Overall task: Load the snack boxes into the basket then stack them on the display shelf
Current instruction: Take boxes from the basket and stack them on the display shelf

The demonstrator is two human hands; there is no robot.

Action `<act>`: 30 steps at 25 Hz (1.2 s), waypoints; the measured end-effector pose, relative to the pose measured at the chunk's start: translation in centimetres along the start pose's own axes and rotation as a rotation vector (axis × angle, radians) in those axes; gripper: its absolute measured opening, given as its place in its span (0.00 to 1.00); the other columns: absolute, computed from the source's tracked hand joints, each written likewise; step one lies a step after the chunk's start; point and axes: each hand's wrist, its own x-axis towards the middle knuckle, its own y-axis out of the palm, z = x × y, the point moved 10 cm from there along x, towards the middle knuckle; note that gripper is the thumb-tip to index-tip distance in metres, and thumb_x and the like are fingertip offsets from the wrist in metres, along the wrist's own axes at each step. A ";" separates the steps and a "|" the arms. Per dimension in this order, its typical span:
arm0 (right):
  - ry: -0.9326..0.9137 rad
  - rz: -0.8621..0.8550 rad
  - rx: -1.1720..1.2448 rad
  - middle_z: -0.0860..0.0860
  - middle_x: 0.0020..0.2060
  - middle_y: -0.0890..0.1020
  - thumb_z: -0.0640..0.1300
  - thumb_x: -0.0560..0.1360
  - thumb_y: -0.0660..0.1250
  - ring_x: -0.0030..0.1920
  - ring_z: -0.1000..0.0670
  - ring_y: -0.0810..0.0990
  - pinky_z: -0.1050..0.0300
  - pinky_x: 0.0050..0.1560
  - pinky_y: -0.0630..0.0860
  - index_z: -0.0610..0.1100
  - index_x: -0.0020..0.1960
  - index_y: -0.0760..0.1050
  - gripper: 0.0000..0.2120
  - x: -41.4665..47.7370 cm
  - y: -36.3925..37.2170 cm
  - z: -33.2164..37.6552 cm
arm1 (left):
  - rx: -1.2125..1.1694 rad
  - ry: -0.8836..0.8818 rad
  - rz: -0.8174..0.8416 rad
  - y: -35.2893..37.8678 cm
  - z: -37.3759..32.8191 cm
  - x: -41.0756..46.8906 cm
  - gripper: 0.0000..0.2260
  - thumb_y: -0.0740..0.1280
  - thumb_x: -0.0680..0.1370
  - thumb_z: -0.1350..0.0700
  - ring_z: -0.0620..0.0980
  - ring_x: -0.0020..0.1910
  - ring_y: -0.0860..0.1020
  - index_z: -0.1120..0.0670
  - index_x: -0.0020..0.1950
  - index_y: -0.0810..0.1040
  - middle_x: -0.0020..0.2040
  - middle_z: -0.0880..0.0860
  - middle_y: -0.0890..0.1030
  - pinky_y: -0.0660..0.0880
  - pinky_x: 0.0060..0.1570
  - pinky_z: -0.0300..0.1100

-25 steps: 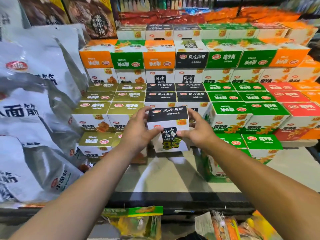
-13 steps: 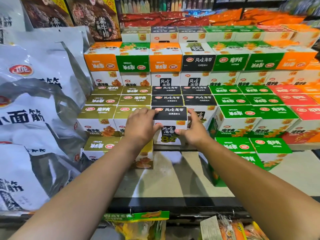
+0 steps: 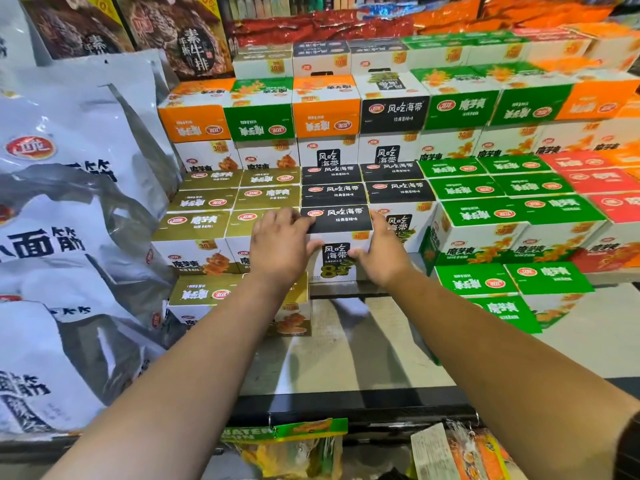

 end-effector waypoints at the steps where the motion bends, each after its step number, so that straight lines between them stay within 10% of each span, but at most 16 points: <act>1: -0.004 0.009 -0.018 0.44 0.64 0.75 0.40 0.72 0.74 0.64 0.44 0.74 0.52 0.66 0.69 0.47 0.75 0.59 0.37 0.1 0.0 0.0 | 0.008 -0.001 0.002 0.1 0.0 0.0 0.23 0.63 0.78 0.39 0.54 0.62 0.70 0.46 0.71 0.73 0.63 0.51 0.74 0.65 0.61 0.48; 9: -0.107 0.096 -0.227 0.42 0.66 0.72 0.49 0.72 0.72 0.65 0.40 0.72 0.45 0.65 0.72 0.48 0.77 0.54 0.41 -0.3 -0.8 -0.4 | 0.096 -0.037 0.038 0.0 -1.4 -1.5 0.30 0.64 0.77 0.37 0.56 0.70 0.64 0.48 0.75 0.64 0.71 0.54 0.68 0.61 0.67 0.50; 18: -0.396 0.055 -0.745 0.47 0.80 0.49 0.54 0.77 0.61 0.79 0.41 0.44 0.37 0.74 0.41 0.53 0.79 0.46 0.37 -6.2 -3.9 2.2 | 0.098 -0.149 0.031 -2.7 -4.4 -8.4 0.39 0.68 0.74 0.38 0.58 0.78 0.55 0.49 0.79 0.55 0.79 0.56 0.58 0.49 0.75 0.54; 24: -0.645 0.039 -0.725 0.43 0.73 0.68 0.54 0.66 0.71 0.74 0.38 0.64 0.29 0.69 0.56 0.50 0.73 0.65 0.37 -13.5 -2.3 1.1 | 0.146 -0.340 -0.037 -3.0 -5.1 -18.6 0.40 0.76 0.66 0.43 0.62 0.72 0.67 0.53 0.74 0.67 0.72 0.60 0.70 0.62 0.70 0.59; 30: -0.878 0.118 -0.678 0.41 0.69 0.71 0.55 0.61 0.73 0.70 0.37 0.69 0.31 0.67 0.56 0.48 0.72 0.67 0.41 -19.8 2.8 1.8 | 0.137 -0.635 0.139 -1.2 -3.4 -29.0 0.41 0.69 0.73 0.38 0.57 0.78 0.54 0.49 0.80 0.55 0.79 0.55 0.57 0.48 0.76 0.54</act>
